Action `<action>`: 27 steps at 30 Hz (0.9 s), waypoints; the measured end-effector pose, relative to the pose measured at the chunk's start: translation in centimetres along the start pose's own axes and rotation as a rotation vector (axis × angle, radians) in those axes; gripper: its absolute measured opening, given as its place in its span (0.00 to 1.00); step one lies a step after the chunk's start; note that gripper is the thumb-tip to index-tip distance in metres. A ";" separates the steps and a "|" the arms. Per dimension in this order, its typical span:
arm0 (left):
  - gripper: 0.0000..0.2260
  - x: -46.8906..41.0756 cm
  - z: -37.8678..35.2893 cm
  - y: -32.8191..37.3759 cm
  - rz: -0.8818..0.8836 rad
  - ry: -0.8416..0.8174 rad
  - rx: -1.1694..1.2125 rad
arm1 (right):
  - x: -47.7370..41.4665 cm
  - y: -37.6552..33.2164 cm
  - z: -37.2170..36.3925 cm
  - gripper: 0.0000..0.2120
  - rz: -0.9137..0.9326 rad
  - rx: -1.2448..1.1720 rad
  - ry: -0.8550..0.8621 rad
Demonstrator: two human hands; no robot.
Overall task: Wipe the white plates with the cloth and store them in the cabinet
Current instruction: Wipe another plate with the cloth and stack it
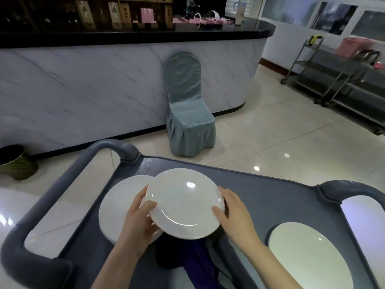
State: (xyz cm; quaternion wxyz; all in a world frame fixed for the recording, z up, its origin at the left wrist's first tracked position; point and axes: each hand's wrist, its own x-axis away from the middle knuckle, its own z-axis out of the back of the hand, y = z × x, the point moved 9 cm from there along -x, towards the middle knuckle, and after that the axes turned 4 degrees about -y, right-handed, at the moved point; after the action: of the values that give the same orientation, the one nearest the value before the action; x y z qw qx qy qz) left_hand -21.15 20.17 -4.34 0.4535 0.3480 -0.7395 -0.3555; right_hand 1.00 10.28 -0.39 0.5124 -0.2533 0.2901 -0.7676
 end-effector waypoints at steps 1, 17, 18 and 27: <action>0.21 -0.3 0.8 0.1 -0.008 -0.004 0.003 | -0.5 0.3 -0.5 0.22 -0.042 -0.075 0.006; 0.19 -2.2 14.2 4.4 -0.177 0.335 -0.699 | -6.0 -2.3 -11.6 0.23 -0.276 -0.416 0.011; 0.19 -2.3 14.5 4.5 -0.179 0.341 -0.719 | -6.3 -2.5 -11.9 0.24 -0.272 -0.409 0.022; 0.19 -2.3 15.9 5.7 -0.202 0.380 -0.857 | -7.4 -3.6 -13.1 0.24 -0.234 -0.345 0.063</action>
State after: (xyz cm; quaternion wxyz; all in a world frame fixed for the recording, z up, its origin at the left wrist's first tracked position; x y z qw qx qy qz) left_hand -36.06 28.30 -5.91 0.6465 0.2586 -0.3931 -0.6006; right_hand -7.73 20.68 -7.70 0.3593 -0.3451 0.4016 -0.7685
